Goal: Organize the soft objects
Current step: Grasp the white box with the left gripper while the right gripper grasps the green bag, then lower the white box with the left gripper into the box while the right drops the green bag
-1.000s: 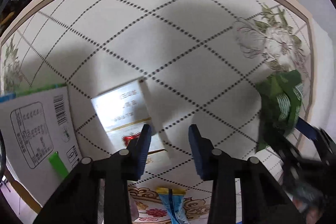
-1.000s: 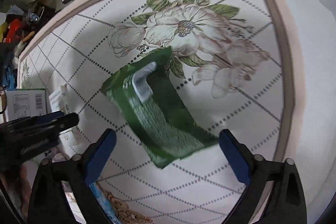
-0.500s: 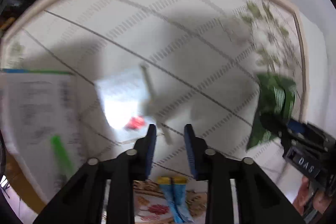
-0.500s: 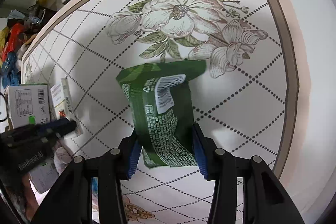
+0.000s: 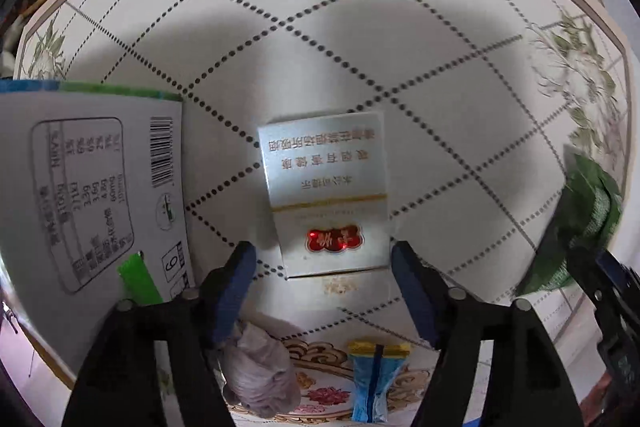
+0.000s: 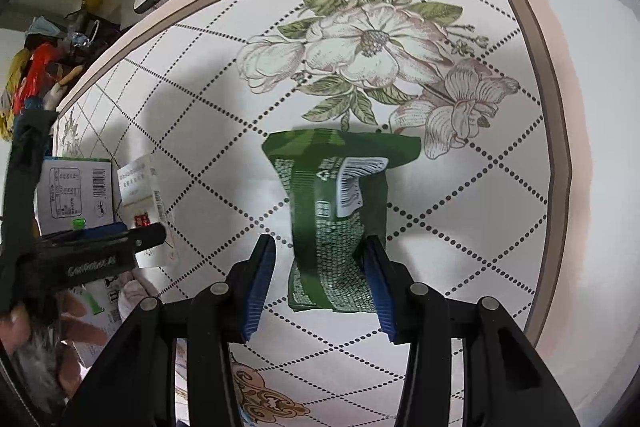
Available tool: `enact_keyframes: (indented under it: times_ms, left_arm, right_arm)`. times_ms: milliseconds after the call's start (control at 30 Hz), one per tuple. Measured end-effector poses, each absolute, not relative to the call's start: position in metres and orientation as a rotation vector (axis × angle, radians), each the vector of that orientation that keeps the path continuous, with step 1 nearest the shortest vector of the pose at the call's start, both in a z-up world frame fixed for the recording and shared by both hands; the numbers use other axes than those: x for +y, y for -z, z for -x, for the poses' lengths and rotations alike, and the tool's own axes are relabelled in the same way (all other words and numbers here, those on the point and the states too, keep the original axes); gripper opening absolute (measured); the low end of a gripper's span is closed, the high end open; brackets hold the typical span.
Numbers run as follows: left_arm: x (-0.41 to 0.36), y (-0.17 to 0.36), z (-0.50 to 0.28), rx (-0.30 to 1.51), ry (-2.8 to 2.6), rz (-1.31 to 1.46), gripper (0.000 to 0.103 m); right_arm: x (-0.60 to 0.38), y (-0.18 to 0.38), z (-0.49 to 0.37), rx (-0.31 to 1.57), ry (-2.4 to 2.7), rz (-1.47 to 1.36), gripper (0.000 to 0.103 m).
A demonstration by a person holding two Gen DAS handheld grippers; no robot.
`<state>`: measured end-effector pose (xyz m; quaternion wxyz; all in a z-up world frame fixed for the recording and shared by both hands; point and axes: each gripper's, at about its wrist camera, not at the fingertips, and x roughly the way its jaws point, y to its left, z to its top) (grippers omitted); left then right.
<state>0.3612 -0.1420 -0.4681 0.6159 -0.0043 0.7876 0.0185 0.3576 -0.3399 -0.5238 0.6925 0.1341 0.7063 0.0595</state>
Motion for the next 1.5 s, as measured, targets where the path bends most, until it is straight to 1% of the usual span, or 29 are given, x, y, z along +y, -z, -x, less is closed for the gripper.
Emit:
enact_keyframes:
  times_ms: [33,67,167,200,233,267,300,333,400,500,667,733,967,1100,1133,1300,1433,1500]
  left_arm:
    - [-0.144,0.474,-0.360,1.826,-0.051,-0.013,0.069]
    - [-0.143,0.475,-0.361,1.824,-0.054,-0.027,0.071]
    - [-0.155,0.476,-0.361,1.800,-0.042,-0.008,0.071]
    - [-0.155,0.473,-0.373,1.786,-0.025,0.000,0.071]
    - [-0.157,0.471,-0.373,1.771,-0.011,-0.003,0.065]
    - [-0.163,0.470,-0.372,1.759,0.004,-0.020,0.058]
    - [-0.165,0.467,-0.371,1.747,0.021,-0.011,0.054]
    - [-0.169,0.467,-0.370,1.736,0.029,-0.016,0.054]
    - [-0.173,0.466,-0.367,1.719,0.033,-0.026,0.054]
    - [-0.170,0.462,-0.360,1.703,0.041,-0.028,0.053]
    - [-0.155,0.444,-0.345,1.682,0.057,-0.014,0.053]
    - [-0.158,0.436,-0.344,1.682,0.086,0.020,0.053]
    - [-0.169,0.398,-0.328,1.614,0.207,0.095,0.053]
    - [-0.171,0.365,-0.317,1.544,0.281,0.107,0.053]
    - [-0.164,0.360,-0.323,1.527,0.296,0.115,0.053]
    - [-0.121,0.297,-0.322,1.424,0.377,0.177,0.053]
    - [-0.060,0.255,-0.307,1.349,0.377,0.175,0.053]
    - [-0.016,0.240,-0.296,1.331,0.347,0.182,0.053]
  right_arm:
    - [-0.338,0.523,-0.357,1.577,-0.133,-0.290,0.048]
    - [-0.337,0.522,-0.356,1.577,-0.133,-0.287,0.048]
    - [-0.340,0.524,-0.353,1.583,-0.131,-0.281,0.048]
    - [-0.339,0.525,-0.353,1.587,-0.129,-0.280,0.048]
    - [-0.341,0.527,-0.350,1.592,-0.127,-0.274,0.048]
    - [-0.342,0.530,-0.352,1.597,-0.124,-0.267,0.048]
    - [-0.342,0.532,-0.351,1.598,-0.118,-0.261,0.048]
    - [-0.342,0.535,-0.350,1.600,-0.113,-0.257,0.048]
    - [-0.342,0.540,-0.349,1.602,-0.099,-0.244,0.043]
    - [-0.342,0.542,-0.348,1.593,-0.096,-0.255,0.042]
    - [-0.344,0.537,-0.346,1.573,-0.089,-0.271,0.036]
    - [-0.348,0.533,-0.344,1.565,-0.095,-0.310,0.035]
    - [-0.367,0.499,-0.329,1.498,-0.102,-0.392,0.034]
    - [-0.368,0.466,-0.318,1.450,-0.110,-0.416,0.034]
    - [-0.366,0.457,-0.314,1.441,-0.115,-0.419,0.034]
    - [-0.337,0.405,-0.299,1.370,-0.158,-0.445,0.034]
    - [-0.280,0.364,-0.287,1.321,-0.232,-0.460,0.034]
    - [-0.243,0.349,-0.281,1.314,-0.281,-0.458,0.034]
